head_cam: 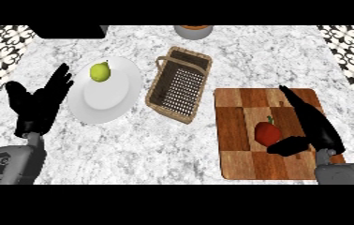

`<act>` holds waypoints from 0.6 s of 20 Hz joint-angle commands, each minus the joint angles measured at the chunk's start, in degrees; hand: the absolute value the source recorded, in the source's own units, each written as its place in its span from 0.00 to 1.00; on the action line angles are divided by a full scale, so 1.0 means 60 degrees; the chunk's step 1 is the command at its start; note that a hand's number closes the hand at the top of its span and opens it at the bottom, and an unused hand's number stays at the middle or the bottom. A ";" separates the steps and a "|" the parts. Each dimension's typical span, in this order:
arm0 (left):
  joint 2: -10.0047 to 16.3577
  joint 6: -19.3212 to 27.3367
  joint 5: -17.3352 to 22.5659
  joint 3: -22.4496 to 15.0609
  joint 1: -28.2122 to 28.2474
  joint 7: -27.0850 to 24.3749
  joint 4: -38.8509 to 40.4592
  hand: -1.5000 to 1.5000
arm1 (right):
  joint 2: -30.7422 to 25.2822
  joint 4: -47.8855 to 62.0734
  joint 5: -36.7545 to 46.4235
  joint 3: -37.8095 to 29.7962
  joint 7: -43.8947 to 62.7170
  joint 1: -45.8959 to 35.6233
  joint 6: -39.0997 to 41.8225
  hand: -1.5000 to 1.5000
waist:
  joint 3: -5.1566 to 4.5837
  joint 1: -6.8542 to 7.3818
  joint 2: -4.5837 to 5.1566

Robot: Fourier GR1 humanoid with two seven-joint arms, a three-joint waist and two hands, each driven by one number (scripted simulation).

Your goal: Pick the bell pepper from the cutting board and place it in the basket

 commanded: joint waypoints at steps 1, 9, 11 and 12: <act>-0.0252 0.0087 -0.0387 -0.0044 0.0111 0.0340 -0.0424 0.50 | 0.0353 0.0224 0.0637 0.0227 -0.0758 0.0799 -0.0531 0.00 | 0.0000 -0.0014 -0.0008; -0.0728 -0.0304 -0.0825 0.0388 -0.0026 -0.0490 0.0568 0.50 | 0.0544 -0.0127 0.0021 -0.0425 -0.0921 0.0130 0.0572 0.00 | -0.0003 -0.0021 0.0001; -0.0554 -0.0480 -0.0618 0.0628 0.0145 0.0338 -0.0433 0.50 | 0.0220 -0.0467 0.0030 -0.0717 -0.1695 0.1077 0.0710 0.00 | -0.0001 -0.0016 -0.0009; -0.0826 -0.0212 -0.0774 0.0593 -0.0089 0.0164 -0.0108 0.50 | 0.0436 0.0363 0.0057 -0.0760 -0.1889 0.0426 0.0549 0.00 | -0.0001 -0.0005 -0.0003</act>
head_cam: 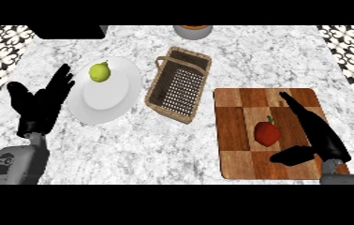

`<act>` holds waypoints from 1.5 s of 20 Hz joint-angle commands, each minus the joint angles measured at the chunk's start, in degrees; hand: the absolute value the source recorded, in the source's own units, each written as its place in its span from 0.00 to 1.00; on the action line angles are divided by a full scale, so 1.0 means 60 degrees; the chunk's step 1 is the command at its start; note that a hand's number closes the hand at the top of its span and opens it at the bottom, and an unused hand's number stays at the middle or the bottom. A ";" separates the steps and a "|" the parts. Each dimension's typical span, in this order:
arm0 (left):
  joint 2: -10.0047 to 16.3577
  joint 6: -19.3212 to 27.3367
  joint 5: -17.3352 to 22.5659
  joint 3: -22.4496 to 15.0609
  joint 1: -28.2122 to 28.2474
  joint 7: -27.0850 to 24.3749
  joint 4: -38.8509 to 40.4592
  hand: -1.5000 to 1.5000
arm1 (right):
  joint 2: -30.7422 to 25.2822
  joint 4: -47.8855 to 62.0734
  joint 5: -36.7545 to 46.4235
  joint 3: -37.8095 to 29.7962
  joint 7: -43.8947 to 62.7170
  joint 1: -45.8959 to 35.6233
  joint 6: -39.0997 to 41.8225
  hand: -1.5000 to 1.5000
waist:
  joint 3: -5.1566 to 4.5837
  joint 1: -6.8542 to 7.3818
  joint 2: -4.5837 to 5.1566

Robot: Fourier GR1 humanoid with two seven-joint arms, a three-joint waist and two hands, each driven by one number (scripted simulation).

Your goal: Pick the bell pepper from the cutting board and place it in the basket

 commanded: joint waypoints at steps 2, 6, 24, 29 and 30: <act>-0.0153 -0.0089 -0.0323 0.0059 0.0172 0.0482 -0.0673 0.50 | 0.0439 0.0582 0.0335 0.0017 -0.0277 -0.0490 0.0007 0.00 | 0.0002 0.0030 0.0002; 0.0109 -0.0455 -0.0168 0.0502 -0.0203 0.0331 -0.0122 0.50 | 0.0318 0.0085 0.1042 0.0121 -0.0030 0.0361 -0.0208 0.00 | 0.0001 0.0001 0.0002; -0.0391 -0.0584 -0.0594 0.0668 -0.0295 0.0579 -0.0308 0.50 | 0.0818 0.2330 0.2981 0.0792 -0.0881 -0.0518 -0.0882 1.00 | 0.0002 0.0012 0.0005; -0.0579 -0.0681 -0.0641 0.0364 -0.0234 0.0307 -0.0080 0.50 | 0.3029 0.0713 0.3583 0.4643 0.2253 -0.1048 -0.1225 1.00 | -0.0033 0.0509 -0.0041; -0.0602 -0.0687 -0.0713 0.0227 -0.0343 0.0367 -0.0214 0.50 | 0.3043 0.0697 0.3514 0.4977 0.2454 -0.1260 -0.1209 1.00 | -0.0028 0.0738 -0.0076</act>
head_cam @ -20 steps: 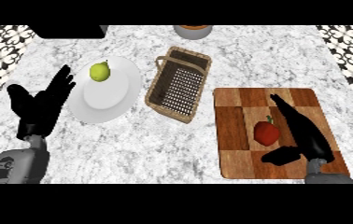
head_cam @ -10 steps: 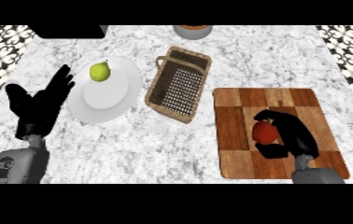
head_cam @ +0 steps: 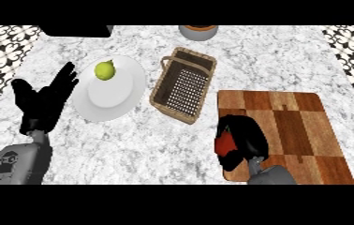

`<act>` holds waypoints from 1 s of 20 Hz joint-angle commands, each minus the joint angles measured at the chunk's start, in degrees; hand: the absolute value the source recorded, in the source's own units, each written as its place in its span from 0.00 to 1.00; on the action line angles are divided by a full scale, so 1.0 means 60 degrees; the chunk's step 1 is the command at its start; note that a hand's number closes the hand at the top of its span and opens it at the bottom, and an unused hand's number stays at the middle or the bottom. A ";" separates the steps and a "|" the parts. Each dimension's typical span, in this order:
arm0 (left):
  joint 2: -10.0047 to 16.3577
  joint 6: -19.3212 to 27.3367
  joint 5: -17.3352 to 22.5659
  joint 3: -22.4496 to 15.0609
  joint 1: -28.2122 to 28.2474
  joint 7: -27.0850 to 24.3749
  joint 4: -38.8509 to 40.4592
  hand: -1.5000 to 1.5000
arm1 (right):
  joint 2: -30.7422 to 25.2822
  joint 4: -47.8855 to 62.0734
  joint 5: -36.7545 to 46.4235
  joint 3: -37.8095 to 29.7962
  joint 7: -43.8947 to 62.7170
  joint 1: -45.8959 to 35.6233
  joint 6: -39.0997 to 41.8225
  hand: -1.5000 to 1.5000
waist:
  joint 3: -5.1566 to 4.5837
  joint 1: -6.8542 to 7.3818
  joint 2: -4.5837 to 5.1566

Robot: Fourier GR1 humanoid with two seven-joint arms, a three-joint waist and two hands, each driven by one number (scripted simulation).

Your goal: Pick the bell pepper from the cutting board and place it in the basket

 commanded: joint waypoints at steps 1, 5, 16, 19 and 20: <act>-0.0075 -0.0173 -0.0026 -0.0233 -0.0164 0.0042 0.0060 0.50 | 0.0766 -0.0311 0.0005 0.2051 0.1204 -0.0558 -0.0376 1.00 | 0.0037 0.0699 0.0042; -0.0242 -0.0209 -0.0119 -0.0520 -0.0374 0.0130 0.0035 0.50 | 0.0791 -0.0408 -0.0208 0.3622 0.2926 -0.1111 -0.0802 1.00 | 0.0048 0.0897 0.0059; -0.0264 -0.0252 -0.0105 -0.0522 -0.0658 0.0173 0.0337 0.50 | 0.0805 -0.2364 -0.1313 0.5951 0.5317 -0.2570 -0.4829 1.00 | 0.0083 0.0975 0.0027; -0.0367 -0.0142 -0.0183 -0.0575 -0.0664 0.0110 0.0357 0.50 | 0.0806 -0.2554 -0.0697 0.6220 0.6112 -0.3516 -0.5422 1.00 | 0.0026 0.0861 -0.0093; -0.0309 -0.0167 -0.0222 -0.0553 -0.0601 0.0053 0.0478 0.50 | 0.0806 -0.2652 -0.0519 0.6198 0.6358 -0.3849 -0.5509 1.00 | 0.0007 0.0799 -0.0099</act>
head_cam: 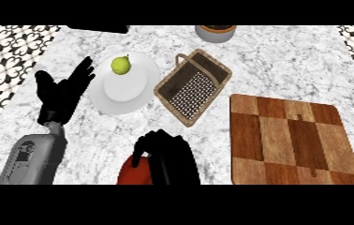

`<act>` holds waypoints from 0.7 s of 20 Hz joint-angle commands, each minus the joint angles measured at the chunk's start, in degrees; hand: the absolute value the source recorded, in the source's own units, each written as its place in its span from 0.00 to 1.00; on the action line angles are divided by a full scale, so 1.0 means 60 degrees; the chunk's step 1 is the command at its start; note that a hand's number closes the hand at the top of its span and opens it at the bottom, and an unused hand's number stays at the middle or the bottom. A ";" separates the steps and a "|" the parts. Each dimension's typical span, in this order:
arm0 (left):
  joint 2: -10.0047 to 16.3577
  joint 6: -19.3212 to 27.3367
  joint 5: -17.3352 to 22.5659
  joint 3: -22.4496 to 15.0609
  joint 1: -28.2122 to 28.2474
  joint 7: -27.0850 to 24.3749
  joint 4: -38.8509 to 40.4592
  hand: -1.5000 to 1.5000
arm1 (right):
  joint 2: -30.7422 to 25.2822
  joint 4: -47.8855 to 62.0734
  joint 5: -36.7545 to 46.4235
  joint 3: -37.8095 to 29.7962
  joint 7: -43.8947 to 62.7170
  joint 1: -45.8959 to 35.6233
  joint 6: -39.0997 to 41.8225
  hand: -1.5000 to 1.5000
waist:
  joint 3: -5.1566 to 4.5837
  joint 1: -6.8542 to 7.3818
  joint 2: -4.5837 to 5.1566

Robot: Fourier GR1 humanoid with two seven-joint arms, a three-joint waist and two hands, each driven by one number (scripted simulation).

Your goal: Pick the bell pepper from the cutting board and place it in the basket

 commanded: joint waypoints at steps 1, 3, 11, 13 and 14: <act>0.0067 0.0053 -0.0047 0.0097 0.0079 -0.0024 0.0223 0.50 | 0.0014 -0.0355 0.0586 0.0298 0.1221 -0.1157 -0.1083 1.00 | -0.0049 -0.0128 -0.0084; 0.0077 0.0009 -0.0018 0.0071 0.0066 0.0001 0.0082 0.50 | 0.0014 -0.0465 0.0721 0.0090 0.1745 -0.1547 -0.1228 1.00 | -0.0052 -0.0116 -0.0159; 0.0050 0.0053 -0.0081 0.0069 0.0162 -0.0052 0.0238 0.50 | 0.0011 -0.0105 0.1287 -0.0653 0.3179 -0.3395 -0.0731 1.00 | -0.0091 -0.0276 -0.0163; 0.0024 0.0138 -0.0126 0.0073 0.0058 -0.0052 0.0267 0.50 | 0.0011 0.0041 0.1336 -0.0940 0.3428 -0.3902 -0.0671 1.00 | -0.0089 -0.0290 -0.0155; -0.0001 0.0193 -0.0110 0.0105 -0.0085 -0.0017 0.0274 0.50 | 0.0010 0.0081 0.1358 -0.1127 0.3582 -0.4258 -0.0489 1.00 | -0.0086 -0.0372 -0.0166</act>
